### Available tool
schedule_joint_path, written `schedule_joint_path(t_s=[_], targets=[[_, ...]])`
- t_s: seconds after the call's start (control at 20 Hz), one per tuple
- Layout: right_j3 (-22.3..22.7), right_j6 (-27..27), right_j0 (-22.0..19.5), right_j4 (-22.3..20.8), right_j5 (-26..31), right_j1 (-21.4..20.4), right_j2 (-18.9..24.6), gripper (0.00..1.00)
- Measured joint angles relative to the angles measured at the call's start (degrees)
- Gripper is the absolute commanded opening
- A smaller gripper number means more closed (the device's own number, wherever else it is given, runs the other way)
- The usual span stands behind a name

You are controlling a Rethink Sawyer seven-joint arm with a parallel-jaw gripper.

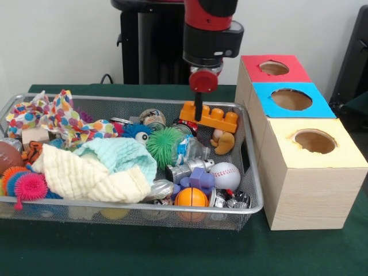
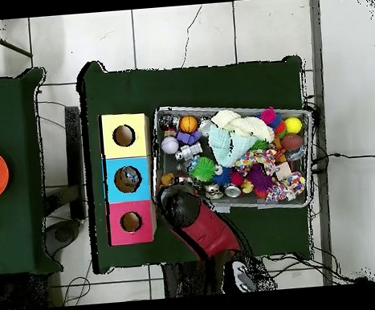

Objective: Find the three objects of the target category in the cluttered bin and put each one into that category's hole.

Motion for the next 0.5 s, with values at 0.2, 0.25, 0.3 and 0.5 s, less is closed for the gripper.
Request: schedule_joint_path(t_s=[0.2,0.25,0.3,0.5], targets=[[3.07,0.0,0.12,0.01,-0.52,-1.84,2.62,1.0],[3.31,0.0,0.13,0.02,-0.62,-1.94,2.83,1.0],[4.17,0.0,0.12,0.02,-1.04,-2.29,3.61,1.0],[6.68,0.0,0.09,0.04,-2.64,-3.16,5.71,1.0]])
